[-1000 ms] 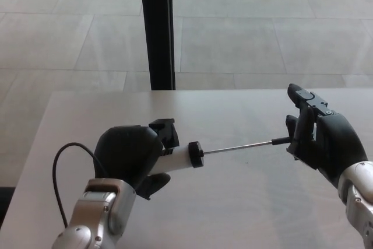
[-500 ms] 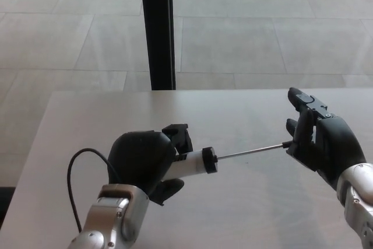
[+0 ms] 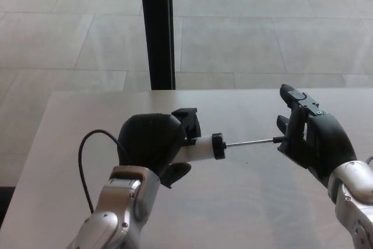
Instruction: The robot uses its left hand to lift the air pump kept on the middle of the desk and use the right hand to compress the handle
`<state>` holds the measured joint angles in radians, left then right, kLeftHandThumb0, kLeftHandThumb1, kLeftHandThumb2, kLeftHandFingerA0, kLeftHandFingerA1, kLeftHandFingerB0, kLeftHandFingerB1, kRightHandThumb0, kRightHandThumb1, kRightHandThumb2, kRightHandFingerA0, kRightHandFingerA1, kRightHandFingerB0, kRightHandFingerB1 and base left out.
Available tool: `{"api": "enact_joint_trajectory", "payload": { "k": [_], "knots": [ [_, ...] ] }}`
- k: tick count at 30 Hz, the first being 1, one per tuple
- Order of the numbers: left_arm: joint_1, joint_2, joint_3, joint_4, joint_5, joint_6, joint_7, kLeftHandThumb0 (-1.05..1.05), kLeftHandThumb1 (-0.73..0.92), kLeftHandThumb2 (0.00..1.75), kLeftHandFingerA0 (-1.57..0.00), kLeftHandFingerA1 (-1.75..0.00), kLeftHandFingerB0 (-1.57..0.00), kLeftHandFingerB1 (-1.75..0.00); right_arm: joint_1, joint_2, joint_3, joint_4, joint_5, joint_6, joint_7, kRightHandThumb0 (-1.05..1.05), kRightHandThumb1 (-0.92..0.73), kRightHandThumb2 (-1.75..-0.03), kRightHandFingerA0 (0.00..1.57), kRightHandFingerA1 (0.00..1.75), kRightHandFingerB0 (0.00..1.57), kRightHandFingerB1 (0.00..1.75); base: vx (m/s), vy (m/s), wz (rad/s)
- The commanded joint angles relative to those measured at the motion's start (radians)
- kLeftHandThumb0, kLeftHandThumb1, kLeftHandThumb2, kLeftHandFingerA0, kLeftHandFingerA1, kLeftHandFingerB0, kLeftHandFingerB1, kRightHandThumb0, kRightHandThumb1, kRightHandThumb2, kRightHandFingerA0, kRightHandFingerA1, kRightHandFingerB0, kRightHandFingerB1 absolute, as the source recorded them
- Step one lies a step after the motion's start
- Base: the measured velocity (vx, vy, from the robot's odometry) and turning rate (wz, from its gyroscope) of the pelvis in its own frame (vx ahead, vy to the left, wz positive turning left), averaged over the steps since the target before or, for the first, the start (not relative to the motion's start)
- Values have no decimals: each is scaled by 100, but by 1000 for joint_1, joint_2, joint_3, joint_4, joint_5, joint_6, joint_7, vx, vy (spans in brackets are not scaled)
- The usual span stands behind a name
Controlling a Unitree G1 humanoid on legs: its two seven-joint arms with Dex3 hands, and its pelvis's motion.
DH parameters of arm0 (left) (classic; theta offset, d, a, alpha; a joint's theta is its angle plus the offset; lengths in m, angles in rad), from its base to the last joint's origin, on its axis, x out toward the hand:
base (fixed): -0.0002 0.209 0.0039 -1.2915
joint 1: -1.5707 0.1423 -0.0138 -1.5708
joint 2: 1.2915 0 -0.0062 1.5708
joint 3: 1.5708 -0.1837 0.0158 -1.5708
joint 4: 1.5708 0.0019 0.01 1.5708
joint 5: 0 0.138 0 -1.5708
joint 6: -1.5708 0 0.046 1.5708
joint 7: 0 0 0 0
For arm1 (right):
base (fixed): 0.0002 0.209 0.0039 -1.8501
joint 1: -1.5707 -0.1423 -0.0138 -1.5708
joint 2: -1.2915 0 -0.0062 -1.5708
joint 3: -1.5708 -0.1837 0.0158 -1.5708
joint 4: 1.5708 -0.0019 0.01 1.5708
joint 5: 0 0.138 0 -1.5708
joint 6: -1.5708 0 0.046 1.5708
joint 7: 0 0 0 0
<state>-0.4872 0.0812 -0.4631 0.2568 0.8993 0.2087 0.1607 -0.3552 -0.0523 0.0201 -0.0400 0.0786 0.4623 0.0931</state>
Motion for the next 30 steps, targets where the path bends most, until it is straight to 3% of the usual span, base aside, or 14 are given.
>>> {"api": "enact_joint_trajectory", "payload": {
  "k": [1, 2, 3, 4, 5, 7, 8, 12, 16, 18, 20, 23, 25, 30],
  "knots": [
    [-50, -9, -2, 17, 15, 40, 3, -15, 64, 96, -112, -172, -76, -136, -8, -2, 11, 11, -10, -10, 4, -101, -92, -132, 0, 9, 0, 10, 0, 0, 0],
    [-54, -11, -3, 23, 15, 39, 13, -21, 64, 93, -96, -175, -78, -143, -8, -1, 12, 13, -11, -12, 3, -101, -92, -132, 0, 9, 0, 10, 0, 0, 0],
    [-61, -16, -4, 33, 19, 41, 26, -29, 57, 108, -121, -136, -94, -117, -9, -1, 13, 16, -13, -15, 2, -99, -92, -132, 0, 10, 0, 11, 0, 0, 0],
    [-67, -20, -3, 36, 16, 49, 16, -29, 57, 108, -121, -136, -94, -117, -11, 0, 13, 16, -14, -14, 0, -99, -92, -132, 0, 10, 0, 11, 0, 0, 0],
    [-76, -29, -7, 41, 22, 74, -3, -24, 66, 91, -98, -165, -84, -83, -15, 3, 15, 21, -15, -14, -3, -100, -92, -133, 0, 9, 0, 9, 0, 0, 0],
    [-86, -33, -14, 51, 33, 87, 2, -31, 73, 79, -99, -164, -88, -81, -19, 5, 14, 22, -17, -15, -7, -101, -92, -133, 0, 8, 0, 9, 0, 0, 0],
    [-103, -34, -31, 64, 52, 108, -15, -30, 71, 84, -100, -145, -89, -71, -26, 11, 18, 24, -27, -17, -21, -101, -92, -132, 0, 9, 0, 9, 0, 0, 0],
    [-132, -61, -38, 91, 54, 150, -28, -21, 57, 110, -98, -150, -88, -83, -35, 25, 11, 35, -24, -39, -30, -104, -92, -132, 0, 7, 0, 10, 0, 0, 0],
    [-170, -81, -62, 129, 71, 192, -33, -27, 73, 92, -98, -170, -86, -97, -45, 35, 13, 47, -35, -51, -44, -105, -92, -132, 0, 6, 0, 9, 0, 0, 0],
    [-176, -87, -65, 135, 66, 201, -33, -25, 70, 96, -98, -174, -86, -96, -47, 36, 15, 51, -38, -62, -43, -105, -92, -132, 0, 7, 0, 10, 0, 0, 0],
    [-182, -105, -55, 146, 39, 190, -18, -23, 62, 103, -100, -171, -84, -70, -53, 43, 15, 44, -35, -52, -44, -105, -92, -132, 0, 5, 0, 6, 0, 0, 0],
    [-187, -110, -54, 157, 35, 176, 9, -23, 59, 104, -102, -166, -86, -73, -60, 52, 12, 41, -28, -42, -42, -105, -92, -132, 0, 5, 0, 6, 0, 0, 0],
    [-193, -113, -59, 171, 38, 170, 19, -27, 66, 95, -101, -166, -88, -98, -63, 59, 13, 36, -32, -37, -48, -104, -92, -132, 0, 7, 0, 6, 0, 0, 0],
    [-207, -118, -82, 182, 59, 199, 2, -31, 76, 78, -95, -166, -83, -94, -67, 68, 13, 46, -37, -60, -47, -100, -92, -130, 0, 10, 0, 10, 0, 0, 0]
  ]
}}
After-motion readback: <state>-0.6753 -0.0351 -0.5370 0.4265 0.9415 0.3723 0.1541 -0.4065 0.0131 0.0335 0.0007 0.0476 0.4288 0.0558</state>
